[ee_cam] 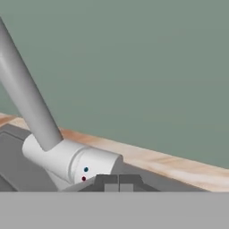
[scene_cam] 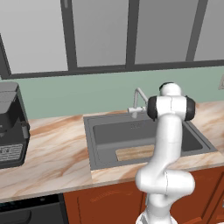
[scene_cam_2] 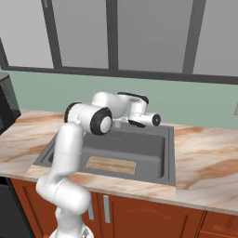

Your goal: Turn on the sink faucet with hot water and rinse the cutting board for ten seconds, then turn off the faucet. Push the cutting board to reach the water if necessary.

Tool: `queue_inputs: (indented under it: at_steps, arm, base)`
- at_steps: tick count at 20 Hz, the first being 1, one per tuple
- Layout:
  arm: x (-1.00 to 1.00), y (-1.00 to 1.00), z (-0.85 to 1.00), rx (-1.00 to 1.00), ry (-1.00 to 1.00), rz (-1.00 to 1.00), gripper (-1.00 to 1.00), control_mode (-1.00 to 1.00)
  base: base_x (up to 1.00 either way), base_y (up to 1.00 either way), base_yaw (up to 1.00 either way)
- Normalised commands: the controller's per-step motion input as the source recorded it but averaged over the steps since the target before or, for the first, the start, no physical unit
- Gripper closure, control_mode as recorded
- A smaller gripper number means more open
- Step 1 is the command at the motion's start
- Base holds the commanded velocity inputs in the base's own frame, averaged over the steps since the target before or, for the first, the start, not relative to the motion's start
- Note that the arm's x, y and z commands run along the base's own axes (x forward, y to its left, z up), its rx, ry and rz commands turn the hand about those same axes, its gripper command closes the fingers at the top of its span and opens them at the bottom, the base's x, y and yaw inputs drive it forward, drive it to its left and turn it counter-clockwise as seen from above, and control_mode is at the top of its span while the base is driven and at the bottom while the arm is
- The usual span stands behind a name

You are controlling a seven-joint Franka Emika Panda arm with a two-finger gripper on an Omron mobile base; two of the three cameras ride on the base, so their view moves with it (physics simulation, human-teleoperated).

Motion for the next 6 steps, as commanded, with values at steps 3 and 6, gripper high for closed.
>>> queue_inputs:
  at_steps: [3, 6]
  arm:
    - [-0.05, 0.39, 0.00, 0.00, 0.00, 0.00, 1.00, -1.00]
    - [0.00, 0.13, 0.00, 0.00, 0.00, 0.00, 1.00, -1.00]
  base:
    - [0.00, 0.00, 0.00]
    - [0.00, 0.00, 0.00]
